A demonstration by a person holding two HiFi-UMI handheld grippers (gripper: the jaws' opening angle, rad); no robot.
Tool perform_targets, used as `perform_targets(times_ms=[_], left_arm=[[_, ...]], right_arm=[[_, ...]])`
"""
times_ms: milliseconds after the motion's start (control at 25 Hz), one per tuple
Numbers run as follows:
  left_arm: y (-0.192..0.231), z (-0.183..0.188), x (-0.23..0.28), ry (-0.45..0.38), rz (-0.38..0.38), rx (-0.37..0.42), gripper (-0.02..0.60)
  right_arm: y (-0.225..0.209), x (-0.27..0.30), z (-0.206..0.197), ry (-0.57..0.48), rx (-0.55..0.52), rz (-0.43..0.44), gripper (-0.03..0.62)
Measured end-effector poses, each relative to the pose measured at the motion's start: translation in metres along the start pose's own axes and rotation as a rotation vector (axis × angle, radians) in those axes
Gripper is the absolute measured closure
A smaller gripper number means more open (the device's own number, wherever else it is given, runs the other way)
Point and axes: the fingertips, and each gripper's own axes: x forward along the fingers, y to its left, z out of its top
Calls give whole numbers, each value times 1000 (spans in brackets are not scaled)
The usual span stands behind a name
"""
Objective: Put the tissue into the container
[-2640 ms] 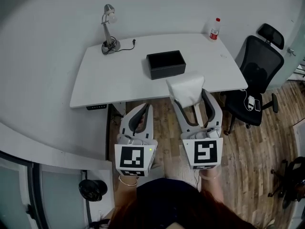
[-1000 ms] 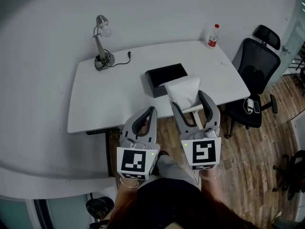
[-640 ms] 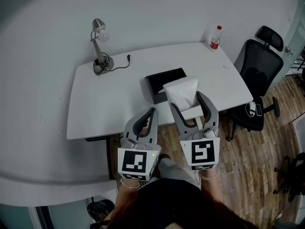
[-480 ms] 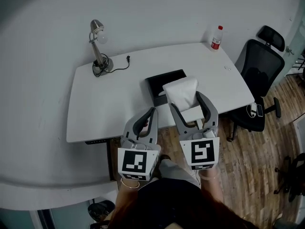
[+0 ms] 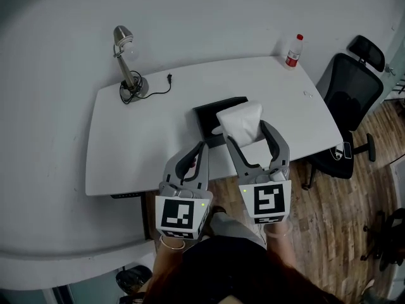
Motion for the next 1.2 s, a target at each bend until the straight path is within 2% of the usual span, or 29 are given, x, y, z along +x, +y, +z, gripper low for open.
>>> perform_targets(times_ms=[1200], left_arm=[[37,-33,82,90,46,-28,554]], right_arm=[[-18,100,-70,140,68,121,264]])
